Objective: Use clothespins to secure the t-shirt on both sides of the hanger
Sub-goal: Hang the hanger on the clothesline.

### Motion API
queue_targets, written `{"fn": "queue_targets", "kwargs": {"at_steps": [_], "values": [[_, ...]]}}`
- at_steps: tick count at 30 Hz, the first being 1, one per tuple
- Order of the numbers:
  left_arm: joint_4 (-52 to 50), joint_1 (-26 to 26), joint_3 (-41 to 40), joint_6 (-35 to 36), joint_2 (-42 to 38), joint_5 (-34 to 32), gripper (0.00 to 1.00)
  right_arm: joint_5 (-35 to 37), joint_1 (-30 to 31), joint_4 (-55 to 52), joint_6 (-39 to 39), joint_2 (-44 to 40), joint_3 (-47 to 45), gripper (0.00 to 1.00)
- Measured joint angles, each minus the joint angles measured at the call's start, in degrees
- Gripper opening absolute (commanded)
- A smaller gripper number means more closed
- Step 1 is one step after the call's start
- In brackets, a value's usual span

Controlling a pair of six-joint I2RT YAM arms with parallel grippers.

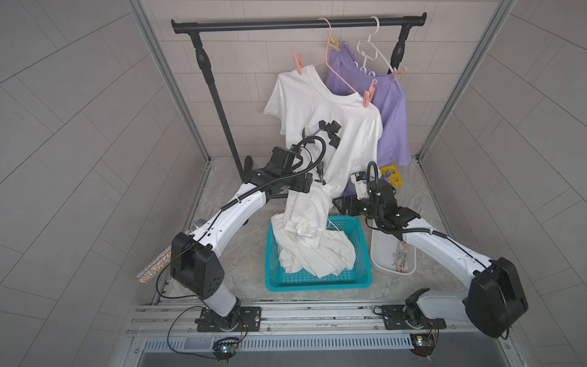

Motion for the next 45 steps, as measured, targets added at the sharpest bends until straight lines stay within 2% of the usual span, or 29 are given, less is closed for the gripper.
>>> {"fn": "queue_targets", "kwargs": {"at_steps": [3,10,12,17,23,33,45], "values": [[-0.87,0.94,-1.92,-0.07,-0.37,0.59,0.94,1.01,1.09,2.71,0.11,4.26,2.05,0.86],[-2.36,2.86,-7.96,-0.42,-5.03,1.42,0.94,4.42,3.32,7.23,0.33,12.74,6.95,0.71],[-2.43,3.32,-9.22,-0.46,-6.56,1.46,0.93,5.16,3.89,7.72,0.24,14.08,8.48,0.64],[-2.23,4.59,-12.35,-0.50,-9.38,1.64,0.93,6.16,4.76,7.93,0.20,16.96,13.40,0.30],[-2.19,5.57,-15.28,-0.50,-10.36,1.88,0.93,3.89,6.16,7.93,-0.02,17.99,17.86,0.01],[-1.99,6.34,-17.86,-1.33,-12.44,1.62,0.93,0.59,8.50,5.33,-0.22,22.36,28.87,0.00],[-1.60,6.99,-21.81,-3.78,-20.39,0.50,0.93,2.16,8.98,0.76,-1.68,32.85,51.80,0.00]]}}
